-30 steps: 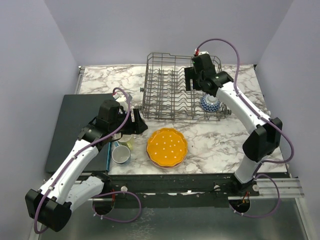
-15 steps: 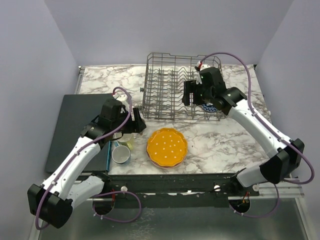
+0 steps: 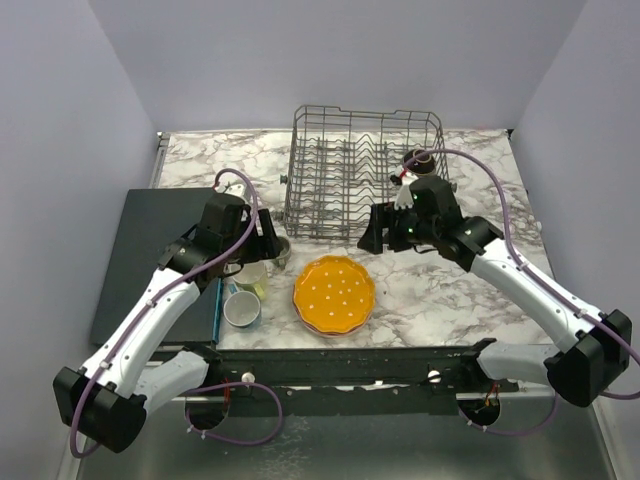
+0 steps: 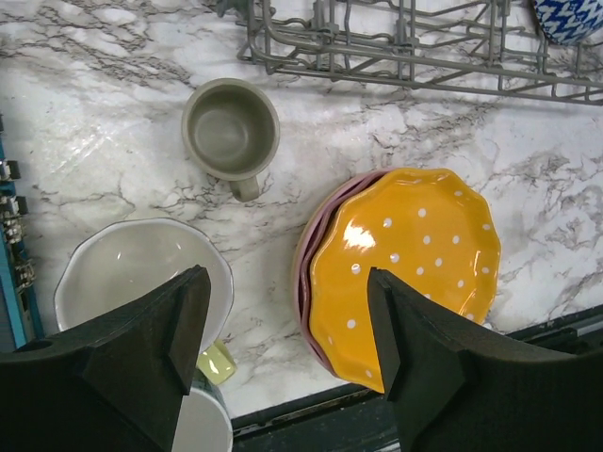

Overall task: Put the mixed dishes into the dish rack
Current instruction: Pick up the cup at the center of the board, then place the cup at the center of the board, then pick up the cup at the center of the board.

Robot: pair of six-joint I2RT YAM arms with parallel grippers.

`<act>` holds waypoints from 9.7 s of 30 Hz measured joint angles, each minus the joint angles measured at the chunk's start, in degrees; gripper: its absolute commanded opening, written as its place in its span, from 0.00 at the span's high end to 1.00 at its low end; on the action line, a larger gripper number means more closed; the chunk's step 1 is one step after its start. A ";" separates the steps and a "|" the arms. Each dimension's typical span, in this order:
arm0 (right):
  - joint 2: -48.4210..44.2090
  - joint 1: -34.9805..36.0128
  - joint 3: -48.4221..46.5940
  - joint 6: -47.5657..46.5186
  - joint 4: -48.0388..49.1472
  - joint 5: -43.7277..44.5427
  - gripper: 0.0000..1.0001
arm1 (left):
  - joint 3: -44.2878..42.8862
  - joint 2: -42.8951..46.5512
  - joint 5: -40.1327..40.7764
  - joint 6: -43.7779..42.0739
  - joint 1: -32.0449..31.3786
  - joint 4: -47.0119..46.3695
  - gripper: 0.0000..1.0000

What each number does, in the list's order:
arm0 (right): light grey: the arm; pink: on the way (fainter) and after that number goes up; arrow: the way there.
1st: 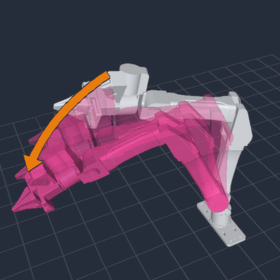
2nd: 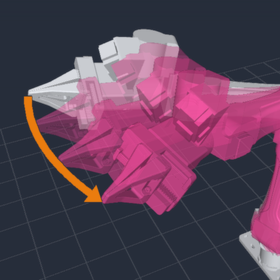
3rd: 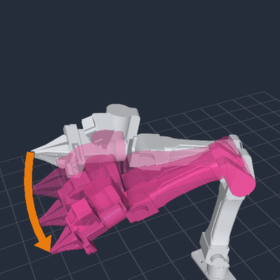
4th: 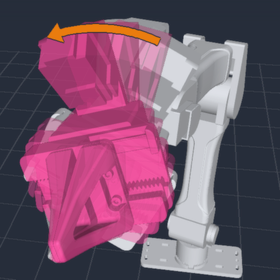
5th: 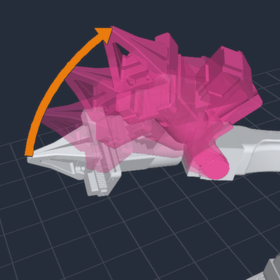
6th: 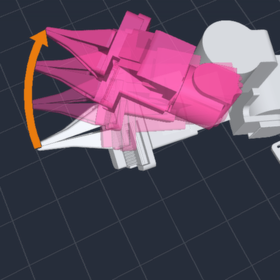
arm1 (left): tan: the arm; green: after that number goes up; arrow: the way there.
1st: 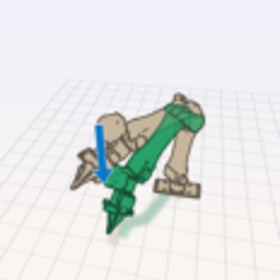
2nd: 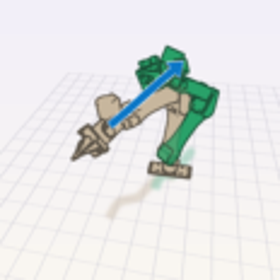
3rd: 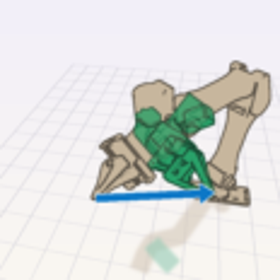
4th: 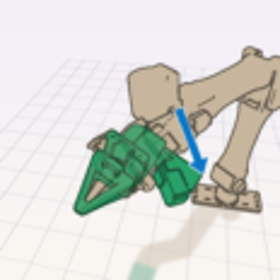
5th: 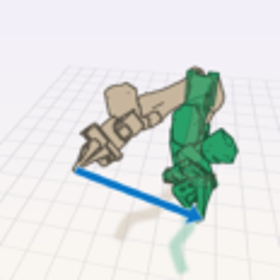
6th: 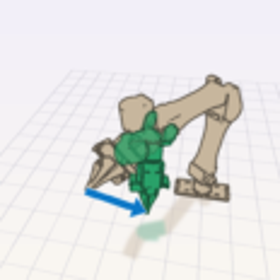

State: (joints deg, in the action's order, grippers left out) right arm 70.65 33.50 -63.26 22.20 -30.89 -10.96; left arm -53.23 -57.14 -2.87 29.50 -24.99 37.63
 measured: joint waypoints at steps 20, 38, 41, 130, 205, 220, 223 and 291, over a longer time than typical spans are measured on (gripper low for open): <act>-7.89 1.44 11.41 4.20 8.68 -10.60 0.31 | -3.32 -4.55 6.86 7.50 0.00 11.74 0.33; -11.43 1.70 16.48 6.58 8.55 -10.62 0.30 | -2.60 -15.04 7.06 6.60 0.00 9.11 0.57; -11.39 1.70 16.65 6.82 8.52 -10.62 0.30 | -2.60 -15.56 7.19 6.14 0.00 8.85 0.65; -33.83 2.45 9.81 40.28 -30.42 41.90 0.20 | -57.70 -57.29 19.89 1.36 -45.66 18.45 1.00; -27.89 2.45 13.97 40.44 -23.71 34.62 0.29 | -45.46 -43.67 20.72 2.01 -40.59 10.47 0.30; -17.75 2.47 17.07 35.82 -17.53 32.35 0.40 | -28.35 -31.39 20.79 5.07 -35.21 7.37 0.28; -16.26 2.47 17.46 35.50 -16.63 32.33 0.47 | -25.97 -29.92 20.50 5.38 -34.60 6.75 0.27; -22.91 2.47 11.80 21.66 7.06 6.88 0.99 | -2.25 -3.61 -30.69 16.68 -3.13 -20.11 0.01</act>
State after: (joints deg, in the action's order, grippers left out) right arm 47.75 35.97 -51.46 43.86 -23.83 -4.08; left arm -55.48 -60.75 -33.56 46.17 -28.12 17.52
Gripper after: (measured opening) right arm 0.061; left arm 0.987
